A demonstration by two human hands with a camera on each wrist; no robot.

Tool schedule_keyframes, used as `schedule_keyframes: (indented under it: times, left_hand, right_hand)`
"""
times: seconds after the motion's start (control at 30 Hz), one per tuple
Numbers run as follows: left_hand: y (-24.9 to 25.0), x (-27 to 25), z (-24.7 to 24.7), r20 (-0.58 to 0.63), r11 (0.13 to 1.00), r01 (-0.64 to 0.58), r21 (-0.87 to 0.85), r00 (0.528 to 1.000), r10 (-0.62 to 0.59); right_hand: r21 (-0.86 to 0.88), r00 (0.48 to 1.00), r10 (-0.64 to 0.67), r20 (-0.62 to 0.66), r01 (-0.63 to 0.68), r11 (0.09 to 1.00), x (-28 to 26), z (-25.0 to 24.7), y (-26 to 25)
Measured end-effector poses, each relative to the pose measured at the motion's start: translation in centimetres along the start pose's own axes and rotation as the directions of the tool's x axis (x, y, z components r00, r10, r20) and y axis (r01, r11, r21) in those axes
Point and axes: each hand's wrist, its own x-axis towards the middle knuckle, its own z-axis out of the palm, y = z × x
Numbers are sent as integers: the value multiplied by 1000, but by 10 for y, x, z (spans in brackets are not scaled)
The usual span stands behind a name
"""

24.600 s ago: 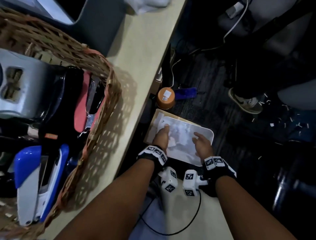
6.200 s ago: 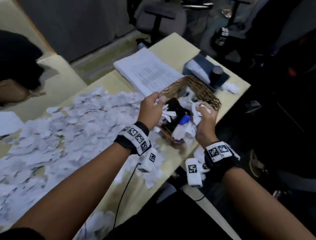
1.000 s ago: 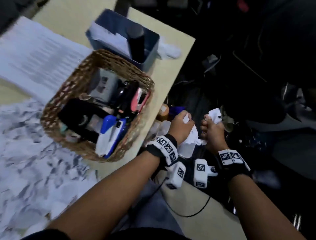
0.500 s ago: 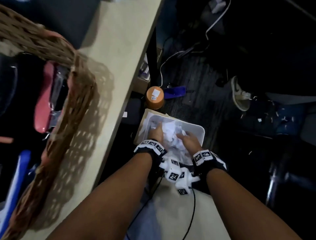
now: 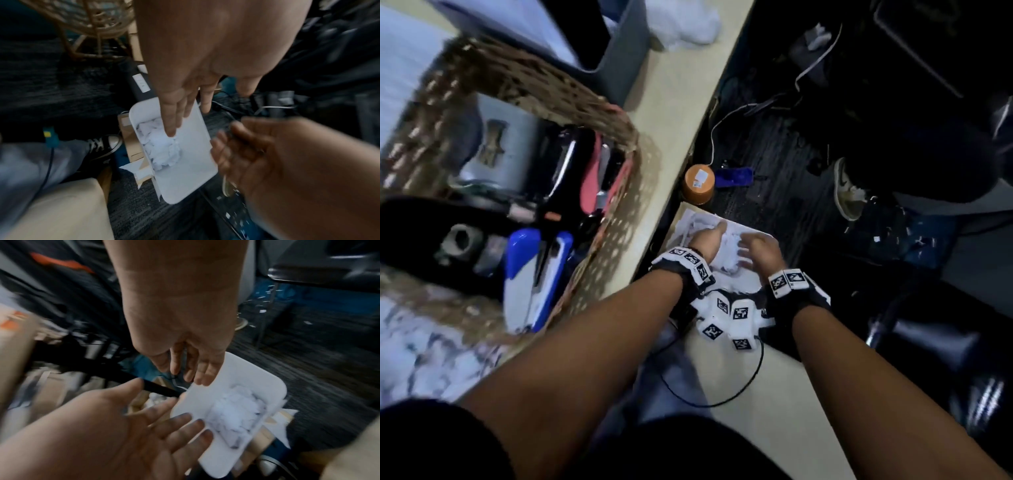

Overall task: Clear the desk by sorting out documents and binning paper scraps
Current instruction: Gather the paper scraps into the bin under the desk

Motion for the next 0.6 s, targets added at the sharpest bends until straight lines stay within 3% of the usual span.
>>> schedule_keyframes:
  times: [0.13, 0.23, 0.33, 0.43, 0.5, 0.6]
  left_hand:
    - [6, -94, -17, 182, 968, -206, 143, 967, 179]
    - [-1, -156, -53, 348, 948, -299, 106, 905, 246]
    - [-14, -216, -112, 393, 910, -407, 77, 852, 347]
    - [-43, -266, -184, 278, 857, -513, 44, 831, 482]
    - [-75, -293, -234, 115, 836, -547, 36, 833, 541]
    - [-141, -316, -304, -200, 817, -569, 94, 793, 575]
  right_hand:
    - [-186, 965, -261, -9, 255, 949, -76, -5, -61]
    - [-234, 903, -425, 61, 427, 873, -145, 8, -103]
    - [-220, 809, -548, 211, 586, 780, -211, 55, -136]
    - [-246, 613, -665, 427, 786, 567, -267, 126, -154]
    - [-254, 480, -672, 563, 875, 412, -298, 178, -154]
    - [-262, 363, -562, 743, 931, 255, -328, 251, -133]
